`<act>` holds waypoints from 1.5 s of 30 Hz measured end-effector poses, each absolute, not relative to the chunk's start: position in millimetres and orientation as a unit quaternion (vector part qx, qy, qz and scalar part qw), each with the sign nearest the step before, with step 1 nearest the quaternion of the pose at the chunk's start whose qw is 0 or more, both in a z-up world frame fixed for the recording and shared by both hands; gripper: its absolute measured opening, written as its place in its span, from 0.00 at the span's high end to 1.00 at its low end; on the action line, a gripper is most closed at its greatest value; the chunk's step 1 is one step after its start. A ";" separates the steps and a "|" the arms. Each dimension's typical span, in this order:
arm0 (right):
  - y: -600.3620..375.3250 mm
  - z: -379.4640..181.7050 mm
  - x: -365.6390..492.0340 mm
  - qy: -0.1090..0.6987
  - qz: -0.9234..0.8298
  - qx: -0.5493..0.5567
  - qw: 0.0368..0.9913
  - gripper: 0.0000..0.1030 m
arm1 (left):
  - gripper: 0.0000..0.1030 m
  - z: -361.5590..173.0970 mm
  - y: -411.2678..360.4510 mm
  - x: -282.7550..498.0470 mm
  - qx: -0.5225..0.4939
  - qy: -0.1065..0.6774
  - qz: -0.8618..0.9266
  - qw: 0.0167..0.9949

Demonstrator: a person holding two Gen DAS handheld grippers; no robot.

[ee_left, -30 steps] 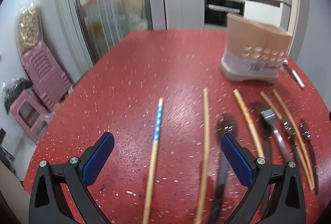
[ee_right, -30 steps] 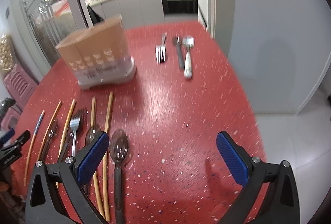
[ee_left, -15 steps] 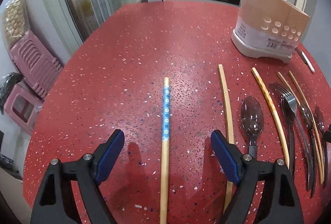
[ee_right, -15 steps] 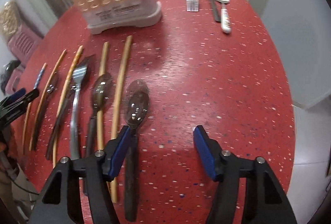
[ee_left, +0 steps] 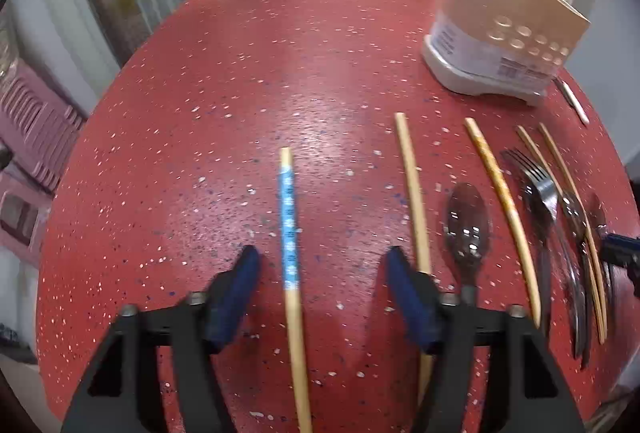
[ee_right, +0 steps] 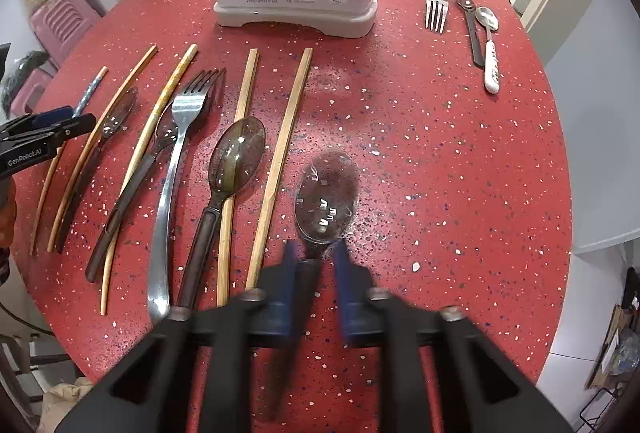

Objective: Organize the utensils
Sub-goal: 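Grasp the blue-patterned chopstick with the left tool while the right tool grasps a dark spoon, then carry the chopstick into the beige holder with the left tool while the right drops the spoon in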

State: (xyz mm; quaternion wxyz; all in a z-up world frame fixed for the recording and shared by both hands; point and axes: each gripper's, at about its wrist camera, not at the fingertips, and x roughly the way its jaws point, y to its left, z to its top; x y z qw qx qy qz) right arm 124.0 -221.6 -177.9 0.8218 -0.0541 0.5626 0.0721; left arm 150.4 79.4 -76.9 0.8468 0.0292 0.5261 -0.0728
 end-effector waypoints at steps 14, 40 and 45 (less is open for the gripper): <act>-249.1 -153.5 106.2 0.496 0.125 0.021 0.859 0.88 | 0.69 -52.8 85.9 109.6 -0.018 0.483 -0.090 0.871; -261.8 -6.8 205.2 0.328 0.172 0.089 0.925 0.88 | 0.69 151.4 13.5 222.4 -0.116 0.228 -0.131 0.958; -260.2 9.8 243.5 0.300 0.175 0.108 0.932 0.88 | 0.69 150.7 -0.9 260.8 -0.130 0.209 -0.121 0.962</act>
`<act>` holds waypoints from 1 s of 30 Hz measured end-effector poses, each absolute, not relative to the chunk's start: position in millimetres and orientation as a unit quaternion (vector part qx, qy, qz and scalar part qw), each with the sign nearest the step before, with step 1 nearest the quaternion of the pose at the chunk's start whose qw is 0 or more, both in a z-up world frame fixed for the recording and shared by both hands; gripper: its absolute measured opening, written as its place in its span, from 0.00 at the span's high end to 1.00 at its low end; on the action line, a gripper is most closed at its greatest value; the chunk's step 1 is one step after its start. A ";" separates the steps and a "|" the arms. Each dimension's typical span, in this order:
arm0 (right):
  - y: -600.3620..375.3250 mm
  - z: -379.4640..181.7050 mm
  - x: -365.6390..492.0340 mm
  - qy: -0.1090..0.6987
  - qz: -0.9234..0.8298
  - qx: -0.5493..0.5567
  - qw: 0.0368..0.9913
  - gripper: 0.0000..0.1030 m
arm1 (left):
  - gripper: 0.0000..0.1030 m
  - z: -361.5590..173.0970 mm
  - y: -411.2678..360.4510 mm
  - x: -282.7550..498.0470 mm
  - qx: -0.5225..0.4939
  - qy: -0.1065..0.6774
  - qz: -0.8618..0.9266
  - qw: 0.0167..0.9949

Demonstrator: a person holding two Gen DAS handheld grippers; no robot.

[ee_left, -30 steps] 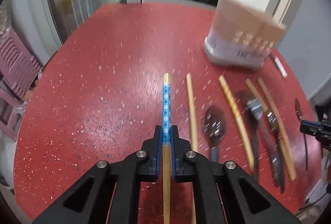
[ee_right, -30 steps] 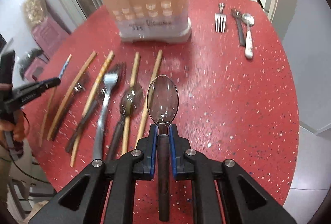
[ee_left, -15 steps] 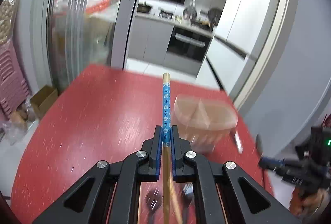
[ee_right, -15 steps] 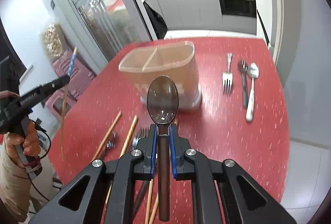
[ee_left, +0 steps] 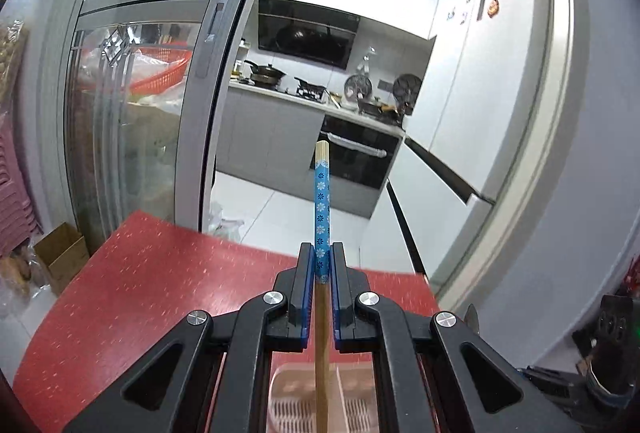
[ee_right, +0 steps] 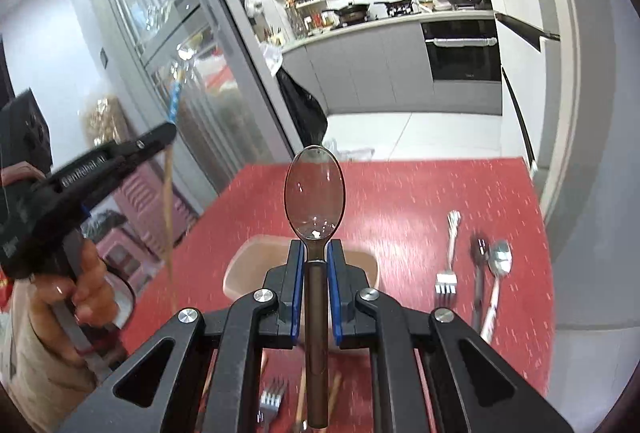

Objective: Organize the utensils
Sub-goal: 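Carry the chopstick into the beige holder with the left tool while the right drops the spoon in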

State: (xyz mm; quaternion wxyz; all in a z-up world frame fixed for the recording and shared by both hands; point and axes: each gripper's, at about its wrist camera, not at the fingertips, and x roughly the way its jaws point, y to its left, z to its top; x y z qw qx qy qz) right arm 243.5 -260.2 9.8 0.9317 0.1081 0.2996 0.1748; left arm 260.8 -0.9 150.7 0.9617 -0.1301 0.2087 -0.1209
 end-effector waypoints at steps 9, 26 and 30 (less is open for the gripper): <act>-249.2 12.9 300.6 0.239 0.170 0.119 0.949 0.88 | 0.69 133.3 -11.6 298.8 -0.139 0.152 -0.087 0.975; -220.4 -46.2 303.2 0.234 0.166 0.034 0.957 0.88 | 0.69 68.9 -35.8 270.4 -0.035 0.196 -0.072 0.977; -223.1 -50.1 294.5 0.241 0.162 0.029 0.956 0.87 | 0.69 58.8 -35.7 264.7 -0.028 0.218 -0.064 0.974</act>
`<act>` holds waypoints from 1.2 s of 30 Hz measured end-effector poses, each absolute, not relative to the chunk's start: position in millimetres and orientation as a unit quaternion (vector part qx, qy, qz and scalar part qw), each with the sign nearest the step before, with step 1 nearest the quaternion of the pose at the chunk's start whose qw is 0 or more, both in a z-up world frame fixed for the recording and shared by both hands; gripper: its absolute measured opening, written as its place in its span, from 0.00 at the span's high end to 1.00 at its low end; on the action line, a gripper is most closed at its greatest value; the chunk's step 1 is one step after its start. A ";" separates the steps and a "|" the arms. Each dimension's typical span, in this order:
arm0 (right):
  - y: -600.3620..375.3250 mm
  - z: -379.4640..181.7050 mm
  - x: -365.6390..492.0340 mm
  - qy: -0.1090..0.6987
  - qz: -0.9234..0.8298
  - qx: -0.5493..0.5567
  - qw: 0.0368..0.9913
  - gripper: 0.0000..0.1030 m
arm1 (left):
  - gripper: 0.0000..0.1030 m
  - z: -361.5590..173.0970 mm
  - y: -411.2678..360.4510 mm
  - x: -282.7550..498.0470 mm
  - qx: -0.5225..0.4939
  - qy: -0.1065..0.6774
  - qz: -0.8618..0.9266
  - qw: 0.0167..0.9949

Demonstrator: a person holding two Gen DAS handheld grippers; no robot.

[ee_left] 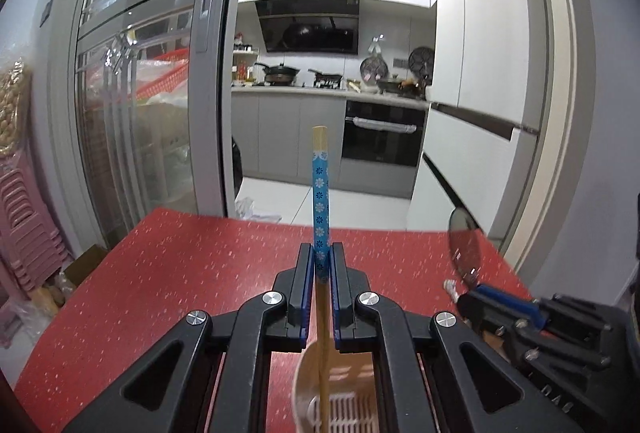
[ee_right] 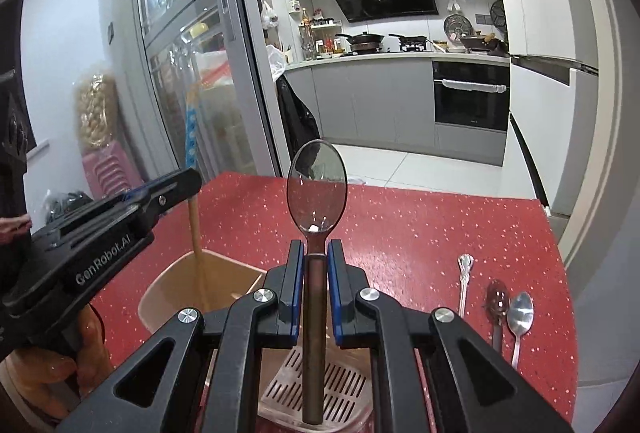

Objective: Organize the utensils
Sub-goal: 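Carry the chopstick into the beige holder with the left tool while the right drops the spoon in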

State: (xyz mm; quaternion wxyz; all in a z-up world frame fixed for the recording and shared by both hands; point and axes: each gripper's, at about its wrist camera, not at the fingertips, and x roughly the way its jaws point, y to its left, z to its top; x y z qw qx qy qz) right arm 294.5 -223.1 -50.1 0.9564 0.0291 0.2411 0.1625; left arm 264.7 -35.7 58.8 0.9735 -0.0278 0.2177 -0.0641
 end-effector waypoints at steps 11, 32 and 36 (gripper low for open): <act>-224.9 -48.7 296.5 0.273 0.163 0.031 0.948 0.67 | 0.69 54.4 -35.0 256.4 -0.018 0.240 -0.058 0.969; -250.8 -28.3 231.8 0.269 0.161 0.087 0.945 0.35 | 0.68 61.8 -3.4 219.4 -0.058 0.273 -0.055 0.959; -251.1 -34.8 212.2 0.288 0.168 0.097 0.938 0.21 | 0.00 53.1 9.9 199.8 -0.066 0.297 -0.035 0.952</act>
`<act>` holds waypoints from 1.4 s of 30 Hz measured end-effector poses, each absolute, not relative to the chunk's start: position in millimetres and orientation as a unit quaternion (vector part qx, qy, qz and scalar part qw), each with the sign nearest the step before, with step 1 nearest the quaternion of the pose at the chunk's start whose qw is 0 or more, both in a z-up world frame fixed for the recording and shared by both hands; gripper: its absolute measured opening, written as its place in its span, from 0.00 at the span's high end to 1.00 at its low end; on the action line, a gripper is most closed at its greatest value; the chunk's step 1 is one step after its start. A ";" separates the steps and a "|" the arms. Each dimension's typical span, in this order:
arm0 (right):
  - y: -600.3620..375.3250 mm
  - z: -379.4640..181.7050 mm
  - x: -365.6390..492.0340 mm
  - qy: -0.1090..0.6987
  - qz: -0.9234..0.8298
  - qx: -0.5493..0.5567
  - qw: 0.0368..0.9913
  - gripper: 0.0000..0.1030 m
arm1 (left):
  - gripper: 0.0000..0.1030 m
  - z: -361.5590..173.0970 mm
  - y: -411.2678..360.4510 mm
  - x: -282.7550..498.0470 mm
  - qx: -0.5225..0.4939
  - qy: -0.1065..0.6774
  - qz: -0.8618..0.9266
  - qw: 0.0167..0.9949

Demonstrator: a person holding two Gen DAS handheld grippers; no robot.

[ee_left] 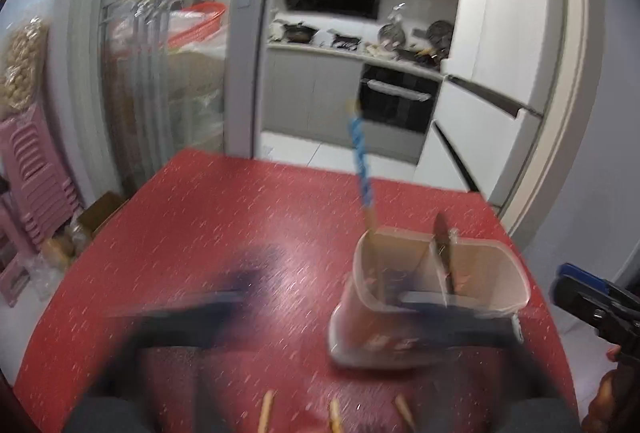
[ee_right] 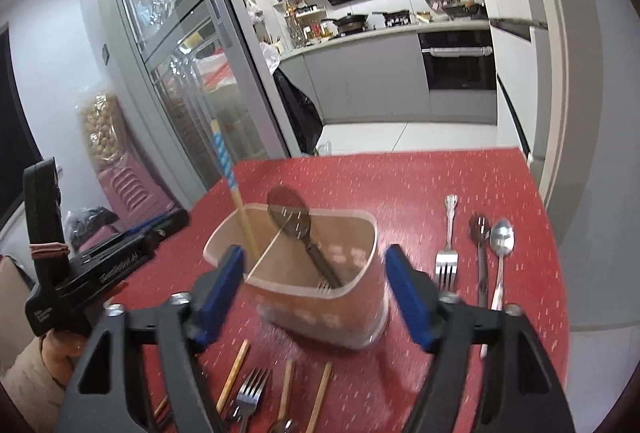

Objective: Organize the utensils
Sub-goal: 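Carry the chopstick into the beige holder with the left tool while the right drops the spoon in, then grasp a plain wooden chopstick with the right tool while the left tool grasps another chopstick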

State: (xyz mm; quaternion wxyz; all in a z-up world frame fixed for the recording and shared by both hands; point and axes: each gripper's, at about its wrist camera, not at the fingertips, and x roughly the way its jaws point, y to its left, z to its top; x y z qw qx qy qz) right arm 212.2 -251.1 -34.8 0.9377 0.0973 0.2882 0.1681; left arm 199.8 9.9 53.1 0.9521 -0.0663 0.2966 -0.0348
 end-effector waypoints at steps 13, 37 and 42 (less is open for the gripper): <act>-254.8 -100.1 171.4 0.424 0.136 0.131 0.886 0.11 | 0.00 -8.3 44.4 135.0 0.006 0.393 -0.024 0.919; -239.6 -150.6 158.0 0.500 0.080 0.099 0.856 0.11 | 0.00 -74.0 75.0 107.0 0.028 0.473 -0.011 0.881; -229.8 -150.2 174.3 0.508 0.081 0.078 0.854 0.23 | 0.00 -80.1 74.2 116.7 0.031 0.478 -0.021 0.878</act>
